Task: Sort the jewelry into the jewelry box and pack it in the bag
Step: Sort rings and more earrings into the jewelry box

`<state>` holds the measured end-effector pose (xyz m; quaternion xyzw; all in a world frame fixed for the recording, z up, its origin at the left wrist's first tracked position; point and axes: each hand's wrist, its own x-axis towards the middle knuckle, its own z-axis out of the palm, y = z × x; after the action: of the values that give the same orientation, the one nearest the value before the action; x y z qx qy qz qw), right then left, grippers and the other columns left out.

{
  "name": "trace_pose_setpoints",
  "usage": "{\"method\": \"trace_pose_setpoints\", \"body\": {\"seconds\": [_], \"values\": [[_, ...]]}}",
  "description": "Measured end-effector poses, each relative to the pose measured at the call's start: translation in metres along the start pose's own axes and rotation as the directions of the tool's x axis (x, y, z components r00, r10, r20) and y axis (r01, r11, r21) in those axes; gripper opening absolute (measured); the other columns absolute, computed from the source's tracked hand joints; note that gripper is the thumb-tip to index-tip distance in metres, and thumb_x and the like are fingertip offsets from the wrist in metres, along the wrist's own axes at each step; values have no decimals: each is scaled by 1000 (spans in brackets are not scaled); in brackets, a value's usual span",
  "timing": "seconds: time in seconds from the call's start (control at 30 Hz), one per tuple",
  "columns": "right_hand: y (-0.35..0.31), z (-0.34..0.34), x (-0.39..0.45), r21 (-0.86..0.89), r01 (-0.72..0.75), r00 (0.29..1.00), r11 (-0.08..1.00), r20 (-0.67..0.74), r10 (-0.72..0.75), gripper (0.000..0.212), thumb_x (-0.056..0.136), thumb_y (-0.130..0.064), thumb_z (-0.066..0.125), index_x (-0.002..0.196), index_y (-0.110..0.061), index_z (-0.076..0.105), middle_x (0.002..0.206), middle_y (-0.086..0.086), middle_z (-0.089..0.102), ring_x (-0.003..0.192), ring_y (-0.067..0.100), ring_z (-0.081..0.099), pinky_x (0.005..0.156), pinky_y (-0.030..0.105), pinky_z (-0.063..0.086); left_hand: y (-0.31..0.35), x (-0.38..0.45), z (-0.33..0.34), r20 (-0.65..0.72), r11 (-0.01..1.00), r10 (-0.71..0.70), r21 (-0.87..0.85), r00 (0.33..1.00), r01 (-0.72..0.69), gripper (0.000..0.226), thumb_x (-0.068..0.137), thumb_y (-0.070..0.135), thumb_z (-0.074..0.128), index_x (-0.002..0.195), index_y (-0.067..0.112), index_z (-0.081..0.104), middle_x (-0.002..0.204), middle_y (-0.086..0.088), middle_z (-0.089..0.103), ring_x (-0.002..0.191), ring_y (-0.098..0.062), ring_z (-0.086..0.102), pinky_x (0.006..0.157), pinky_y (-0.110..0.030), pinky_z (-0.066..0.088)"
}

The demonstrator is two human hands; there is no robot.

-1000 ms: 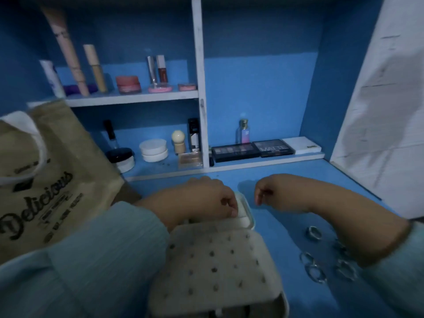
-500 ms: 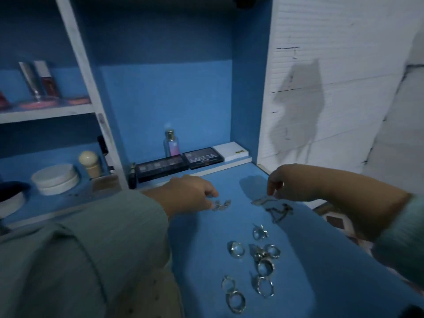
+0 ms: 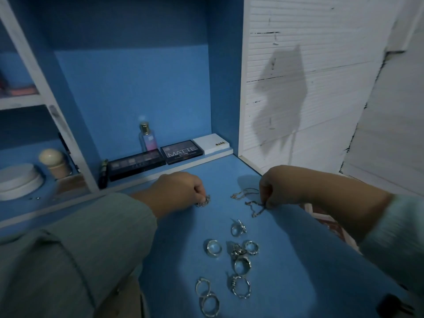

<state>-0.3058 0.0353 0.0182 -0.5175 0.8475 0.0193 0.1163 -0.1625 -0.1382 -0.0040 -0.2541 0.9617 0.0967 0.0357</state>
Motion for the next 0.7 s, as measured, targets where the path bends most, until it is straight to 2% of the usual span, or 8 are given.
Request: {"method": "trace_pose_setpoints", "body": {"seconds": [0.17, 0.27, 0.33, 0.43, 0.5, 0.6, 0.7], "values": [[-2, 2, -4, -47, 20, 1000, 999, 13, -19, 13, 83, -21, 62, 95, -18, 67, 97, -1, 62, 84, 12, 50, 65, 21, 39, 4, -3, 0, 64, 997, -37, -69, 997, 42, 5, 90, 27, 57, 87, 31, 57, 95, 12, 53, 96, -9, 51, 88, -25, 42], [-2, 2, -7, -46, 33, 999, 998, 42, -31, 11, 85, -23, 58, 93, -18, 64, 90, -3, 58, 84, 14, 52, 70, 23, 40, 9, -6, -2, 82, 997, -54, -58, 995, 59, 5, 92, 28, 52, 89, 32, 54, 99, 11, 53, 103, -11, 51, 95, -30, 42], [-1, -1, -9, -16, 29, 999, 999, 34, -28, 6, 85, -25, 58, 84, -19, 59, 81, -6, 53, 82, 15, 52, 69, 23, 39, 14, -8, -3, 74, 997, -55, -56, 996, 60, 6, 92, 31, 49, 89, 33, 54, 101, 13, 55, 105, -12, 52, 99, -34, 40], [1, -6, -11, 65, 48, 999, 997, -14, -47, 17, 85, -24, 59, 70, -23, 52, 74, -9, 52, 79, 15, 51, 64, 22, 40, 27, -10, -1, 47, 995, -2, -99, 999, 6, 5, 90, 38, 51, 87, 38, 54, 103, 13, 56, 107, -13, 53, 100, -36, 39], [3, -9, -13, 128, 76, 996, 989, -52, -70, 10, 87, -23, 56, 77, -20, 57, 77, -9, 55, 77, 12, 53, 67, 20, 41, 39, -10, 0, 46, 977, 64, -208, 997, -53, 4, 89, 40, 56, 93, 39, 57, 102, 13, 55, 104, -10, 53, 96, -29, 41], [3, -14, -17, 247, 100, 992, 964, -100, -77, 6, 87, -24, 57, 82, -23, 59, 74, -14, 55, 67, 0, 48, 61, 14, 38, 57, -11, 1, 59, 931, 146, -345, 988, -117, 24, 88, 39, 60, 111, 33, 62, 107, 12, 58, 89, -2, 51, 78, -15, 37], [0, -20, -21, 400, 106, 989, 910, -138, -55, 6, 84, -25, 61, 79, -23, 63, 74, -9, 60, 66, 3, 50, 63, 16, 41, 71, -13, -1, 44, 891, 163, -436, 986, -128, 17, 86, 38, 63, 103, 34, 63, 96, 14, 58, 77, 2, 49, 65, -10, 35]]}}
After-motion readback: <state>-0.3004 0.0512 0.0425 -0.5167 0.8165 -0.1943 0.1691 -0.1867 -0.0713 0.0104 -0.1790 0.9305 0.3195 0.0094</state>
